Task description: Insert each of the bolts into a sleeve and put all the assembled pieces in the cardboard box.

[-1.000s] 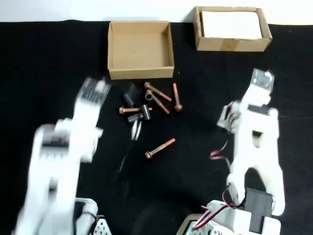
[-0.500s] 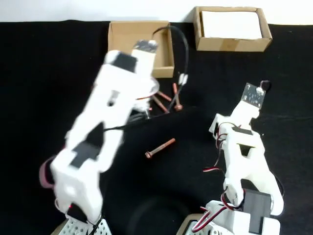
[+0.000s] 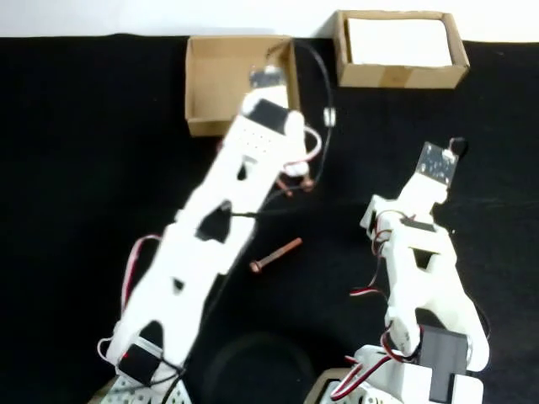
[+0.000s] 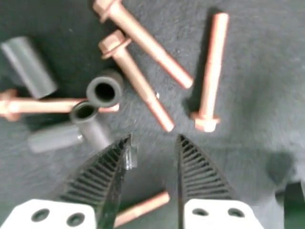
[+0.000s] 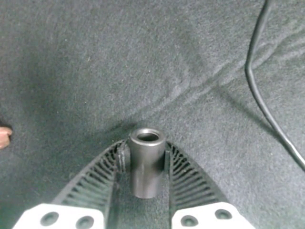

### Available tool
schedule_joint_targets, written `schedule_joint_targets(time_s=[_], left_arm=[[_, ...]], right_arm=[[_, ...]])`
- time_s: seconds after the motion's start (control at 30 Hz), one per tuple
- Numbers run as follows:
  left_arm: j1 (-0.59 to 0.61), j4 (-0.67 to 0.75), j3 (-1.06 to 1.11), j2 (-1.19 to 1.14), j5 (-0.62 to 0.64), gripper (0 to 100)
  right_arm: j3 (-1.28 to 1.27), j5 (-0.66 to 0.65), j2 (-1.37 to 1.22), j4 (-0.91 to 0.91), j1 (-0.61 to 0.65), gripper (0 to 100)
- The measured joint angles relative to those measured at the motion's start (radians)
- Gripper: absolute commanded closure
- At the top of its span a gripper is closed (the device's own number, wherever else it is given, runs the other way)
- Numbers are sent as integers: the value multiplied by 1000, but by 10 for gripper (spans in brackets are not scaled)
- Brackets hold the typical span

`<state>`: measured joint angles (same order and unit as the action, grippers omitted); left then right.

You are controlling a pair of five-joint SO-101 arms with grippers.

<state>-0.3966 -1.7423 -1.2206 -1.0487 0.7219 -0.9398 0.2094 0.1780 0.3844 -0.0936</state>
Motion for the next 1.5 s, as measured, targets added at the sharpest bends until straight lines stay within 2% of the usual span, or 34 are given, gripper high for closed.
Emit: schedule_joint_targets(time_s=[0.2, 0.37, 0.53, 0.8, 1.33, 1.5], left_arm=[[2, 40, -192, -104, 94, 849], [43, 44, -207, -144, 149, 850], [104, 44, -207, -170, 152, 850], [106, 51, -207, -247, 150, 850], [140, 109, -195, -259, 181, 851], [141, 109, -190, -259, 157, 939]], right_arm=[[0, 0, 0, 0, 0, 992], [0, 0, 0, 0, 0, 992], [0, 0, 0, 0, 0, 992], [0, 0, 0, 0, 0, 992], [0, 0, 0, 0, 0, 992], [0, 0, 0, 0, 0, 992]])
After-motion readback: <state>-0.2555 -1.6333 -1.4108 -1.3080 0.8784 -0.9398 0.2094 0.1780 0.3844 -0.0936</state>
